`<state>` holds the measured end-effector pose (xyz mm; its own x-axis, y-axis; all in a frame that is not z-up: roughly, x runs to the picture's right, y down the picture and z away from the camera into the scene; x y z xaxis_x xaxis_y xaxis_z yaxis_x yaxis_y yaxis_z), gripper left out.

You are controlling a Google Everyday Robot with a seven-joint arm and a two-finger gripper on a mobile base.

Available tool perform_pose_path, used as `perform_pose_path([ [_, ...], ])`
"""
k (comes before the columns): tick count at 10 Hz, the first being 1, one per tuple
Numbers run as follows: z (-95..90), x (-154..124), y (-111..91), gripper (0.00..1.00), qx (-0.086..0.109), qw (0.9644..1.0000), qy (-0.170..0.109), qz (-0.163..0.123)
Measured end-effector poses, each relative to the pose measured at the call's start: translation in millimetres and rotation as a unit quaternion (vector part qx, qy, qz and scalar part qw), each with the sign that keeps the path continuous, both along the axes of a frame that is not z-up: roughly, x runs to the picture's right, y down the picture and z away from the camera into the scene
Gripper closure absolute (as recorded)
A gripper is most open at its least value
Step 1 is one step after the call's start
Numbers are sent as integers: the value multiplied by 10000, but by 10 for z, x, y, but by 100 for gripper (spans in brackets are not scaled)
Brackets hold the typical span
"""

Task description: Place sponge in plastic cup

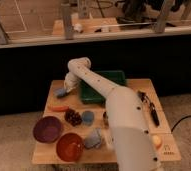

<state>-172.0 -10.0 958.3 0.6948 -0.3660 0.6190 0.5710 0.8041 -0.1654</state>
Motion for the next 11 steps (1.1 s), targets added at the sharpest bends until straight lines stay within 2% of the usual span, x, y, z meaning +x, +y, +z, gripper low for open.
perform_pose_path([
  [4,-562,171,-351,86,330,9979,-502,234],
  [7,-882,578,-263,86,463,9932,-1053,190],
  [9,-1172,839,-154,86,578,9890,-1364,39],
  [10,-1337,918,-64,86,636,9858,-1549,-133],
  [11,-1498,973,53,86,688,9771,-1959,-463],
])
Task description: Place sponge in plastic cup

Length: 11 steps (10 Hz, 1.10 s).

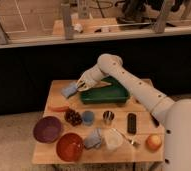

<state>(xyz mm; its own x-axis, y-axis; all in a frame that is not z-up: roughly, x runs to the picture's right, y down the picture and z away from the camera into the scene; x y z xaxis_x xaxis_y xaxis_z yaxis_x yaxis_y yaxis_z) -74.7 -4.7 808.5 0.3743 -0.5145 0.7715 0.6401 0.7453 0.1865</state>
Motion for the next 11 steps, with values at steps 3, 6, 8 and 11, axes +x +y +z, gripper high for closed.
perform_pose_path([
  [3,-262,103,184,86,235,9923,-1019,-657],
  [6,-391,141,243,86,380,9842,-1483,-889],
  [8,-408,160,292,86,377,9837,-1443,-1005],
  [11,-624,424,603,86,334,9833,-1203,-1327],
])
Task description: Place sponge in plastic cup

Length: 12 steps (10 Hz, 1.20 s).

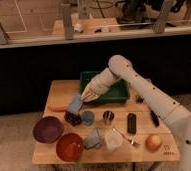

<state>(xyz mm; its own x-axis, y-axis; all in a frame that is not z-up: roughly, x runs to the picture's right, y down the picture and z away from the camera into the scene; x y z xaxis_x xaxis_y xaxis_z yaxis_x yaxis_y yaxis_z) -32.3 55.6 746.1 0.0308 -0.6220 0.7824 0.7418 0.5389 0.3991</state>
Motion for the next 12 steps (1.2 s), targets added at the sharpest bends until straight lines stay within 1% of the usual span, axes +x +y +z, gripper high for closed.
perform_pose_path([
  [1,-72,139,126,86,-14,9999,78,-99],
  [2,-93,239,212,86,-33,9997,155,-178],
  [4,-11,306,441,86,-145,9984,368,-395],
  [5,47,345,516,86,-206,9978,480,-419],
  [6,88,366,549,86,-242,9972,578,-408],
  [8,126,321,559,86,-276,9967,677,-361],
  [9,147,320,550,80,-280,9962,769,-289],
  [10,164,320,540,70,-274,9958,843,-249],
  [11,179,330,535,62,-260,9954,891,-232],
  [12,206,342,527,52,-240,9950,947,-220],
])
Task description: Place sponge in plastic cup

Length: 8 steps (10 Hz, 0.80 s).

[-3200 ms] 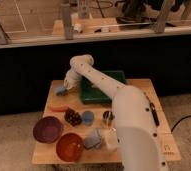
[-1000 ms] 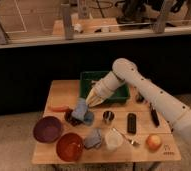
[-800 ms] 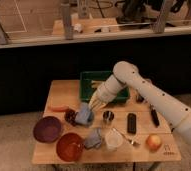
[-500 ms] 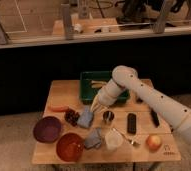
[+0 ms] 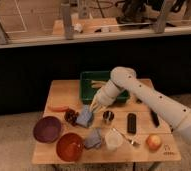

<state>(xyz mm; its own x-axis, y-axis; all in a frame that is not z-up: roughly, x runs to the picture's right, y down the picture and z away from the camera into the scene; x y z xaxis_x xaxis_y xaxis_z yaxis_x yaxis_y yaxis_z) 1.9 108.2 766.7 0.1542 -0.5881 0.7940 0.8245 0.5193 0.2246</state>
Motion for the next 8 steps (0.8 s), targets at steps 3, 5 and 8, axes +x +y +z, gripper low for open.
perform_pose_path([
  [3,134,94,-30,23,29,9999,111,60],
  [5,209,143,-70,20,16,9999,76,129],
  [8,254,73,-114,20,-50,9999,4,153],
])
